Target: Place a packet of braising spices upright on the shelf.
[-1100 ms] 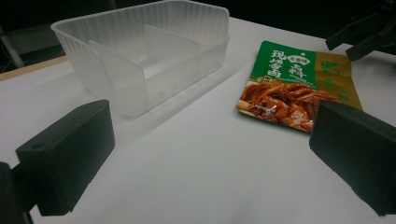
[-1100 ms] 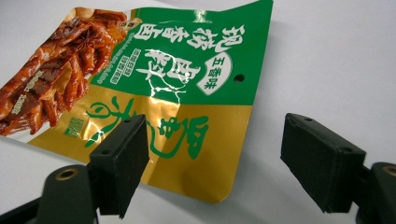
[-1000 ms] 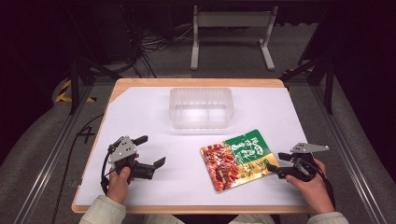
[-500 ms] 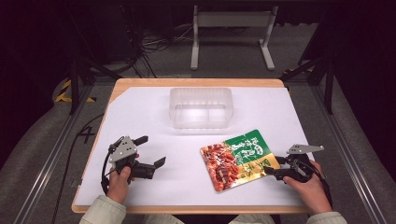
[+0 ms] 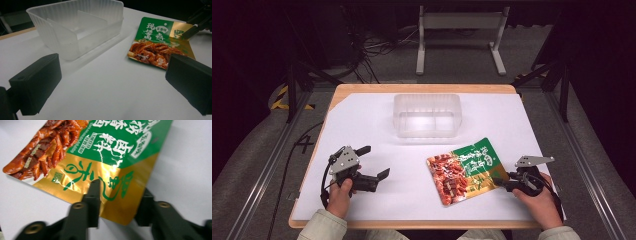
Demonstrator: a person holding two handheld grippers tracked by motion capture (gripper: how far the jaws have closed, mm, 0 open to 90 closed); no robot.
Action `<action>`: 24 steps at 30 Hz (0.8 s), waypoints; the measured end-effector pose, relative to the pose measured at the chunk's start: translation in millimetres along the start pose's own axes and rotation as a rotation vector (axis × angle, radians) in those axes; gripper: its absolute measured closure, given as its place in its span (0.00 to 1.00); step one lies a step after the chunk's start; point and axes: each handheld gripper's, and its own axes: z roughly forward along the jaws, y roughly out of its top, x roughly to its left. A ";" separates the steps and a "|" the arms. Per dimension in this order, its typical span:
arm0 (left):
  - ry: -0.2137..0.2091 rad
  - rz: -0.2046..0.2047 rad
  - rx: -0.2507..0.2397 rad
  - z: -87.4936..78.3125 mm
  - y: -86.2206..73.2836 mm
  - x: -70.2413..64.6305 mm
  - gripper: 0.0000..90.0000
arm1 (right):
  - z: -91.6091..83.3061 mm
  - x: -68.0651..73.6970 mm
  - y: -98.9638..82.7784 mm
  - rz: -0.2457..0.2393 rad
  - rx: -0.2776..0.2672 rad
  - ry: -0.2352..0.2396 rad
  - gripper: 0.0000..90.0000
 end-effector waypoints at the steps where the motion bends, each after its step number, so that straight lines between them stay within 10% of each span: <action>1: 0.000 -0.003 0.000 0.0 0.0 -0.3 0.01 | -0.1 -0.4 0.1 0.010 0.002 -0.003 0.87; 9: 0.000 -0.005 0.004 -0.6 -0.2 -0.2 0.01 | -12.8 -0.3 6.4 0.110 -0.072 0.069 0.99; 24: 0.012 -0.008 0.004 -2.7 -1.2 1.0 0.01 | -39.9 20.3 31.1 0.079 -0.212 0.136 1.00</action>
